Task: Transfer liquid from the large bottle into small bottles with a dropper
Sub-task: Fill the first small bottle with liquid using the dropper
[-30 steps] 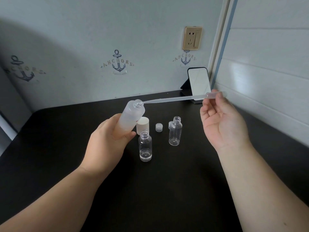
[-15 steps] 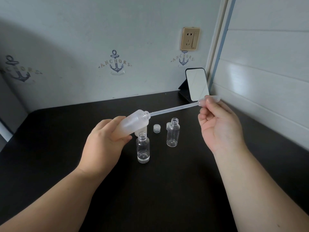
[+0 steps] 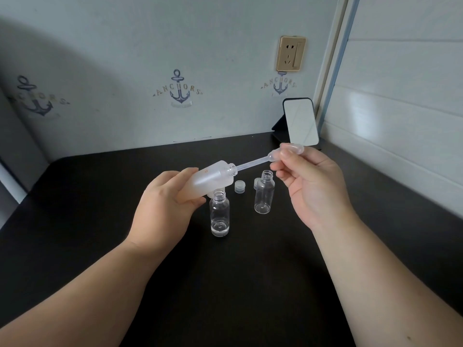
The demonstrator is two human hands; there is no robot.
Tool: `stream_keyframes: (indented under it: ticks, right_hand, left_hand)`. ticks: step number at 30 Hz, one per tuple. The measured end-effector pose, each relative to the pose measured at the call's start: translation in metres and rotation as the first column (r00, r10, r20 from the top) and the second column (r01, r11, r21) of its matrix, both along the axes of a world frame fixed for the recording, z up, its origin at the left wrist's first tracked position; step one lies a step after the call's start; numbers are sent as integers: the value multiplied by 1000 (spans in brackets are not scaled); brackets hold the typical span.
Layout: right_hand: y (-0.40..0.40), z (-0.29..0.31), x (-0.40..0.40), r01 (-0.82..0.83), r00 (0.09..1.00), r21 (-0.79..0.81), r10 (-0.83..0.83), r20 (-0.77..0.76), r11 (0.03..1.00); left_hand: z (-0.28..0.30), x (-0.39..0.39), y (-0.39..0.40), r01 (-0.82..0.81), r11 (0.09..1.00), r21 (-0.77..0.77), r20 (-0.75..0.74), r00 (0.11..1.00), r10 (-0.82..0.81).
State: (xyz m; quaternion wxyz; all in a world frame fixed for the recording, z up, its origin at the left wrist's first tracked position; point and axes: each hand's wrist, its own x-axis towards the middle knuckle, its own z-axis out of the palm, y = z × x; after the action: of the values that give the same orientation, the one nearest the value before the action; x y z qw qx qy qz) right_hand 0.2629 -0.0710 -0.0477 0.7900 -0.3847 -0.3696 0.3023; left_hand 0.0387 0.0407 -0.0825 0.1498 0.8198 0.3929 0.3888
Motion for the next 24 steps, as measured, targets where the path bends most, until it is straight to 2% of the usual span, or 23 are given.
stream_keyframes:
  ticks: [5, 10, 17, 24]
  right_hand:
    - [3, -5, -4, -39, 997, -24, 41, 64, 999]
    - [3, -5, 1, -42, 999, -33, 43, 25, 999]
    - [-1, 1, 14, -34, 987, 20, 37, -158, 999]
    - [-3, 2, 27, 16, 937, 90, 16, -350, 996]
  left_hand:
    - [0, 0, 0, -3, 1000, 11, -7, 1000, 4]
    - [-1, 1, 1, -4, 1000, 0, 19, 1000, 4]
    - [-2, 1, 3, -26, 999, -34, 28, 999, 27]
    - [-2, -1, 6, -60, 995, -79, 40, 997, 63]
